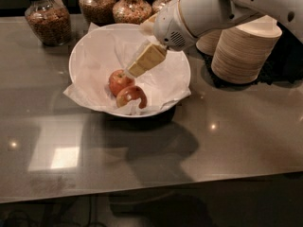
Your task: Pick apple from white bowl
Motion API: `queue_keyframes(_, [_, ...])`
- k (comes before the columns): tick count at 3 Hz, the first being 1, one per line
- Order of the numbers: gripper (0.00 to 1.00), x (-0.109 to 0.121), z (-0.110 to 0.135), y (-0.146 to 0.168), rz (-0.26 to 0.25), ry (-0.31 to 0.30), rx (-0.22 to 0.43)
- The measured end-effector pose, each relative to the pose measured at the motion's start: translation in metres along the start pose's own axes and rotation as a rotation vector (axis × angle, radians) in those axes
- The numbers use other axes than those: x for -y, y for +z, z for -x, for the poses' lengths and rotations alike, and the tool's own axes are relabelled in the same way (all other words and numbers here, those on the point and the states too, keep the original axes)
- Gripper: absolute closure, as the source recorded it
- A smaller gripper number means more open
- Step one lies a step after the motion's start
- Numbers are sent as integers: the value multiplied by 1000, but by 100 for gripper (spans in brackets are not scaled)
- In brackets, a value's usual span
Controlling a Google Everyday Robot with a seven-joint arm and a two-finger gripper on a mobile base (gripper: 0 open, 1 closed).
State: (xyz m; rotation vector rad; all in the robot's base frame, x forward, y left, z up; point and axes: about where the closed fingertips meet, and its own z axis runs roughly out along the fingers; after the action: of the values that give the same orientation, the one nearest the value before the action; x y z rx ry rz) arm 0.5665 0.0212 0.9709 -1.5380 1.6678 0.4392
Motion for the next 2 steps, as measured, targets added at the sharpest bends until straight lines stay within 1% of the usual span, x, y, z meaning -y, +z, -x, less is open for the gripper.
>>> queue_keyframes(1, [17, -3, 0, -2, 34, 47, 3])
queue_keyframes(2, [19, -16, 8, -8, 88, 75, -25])
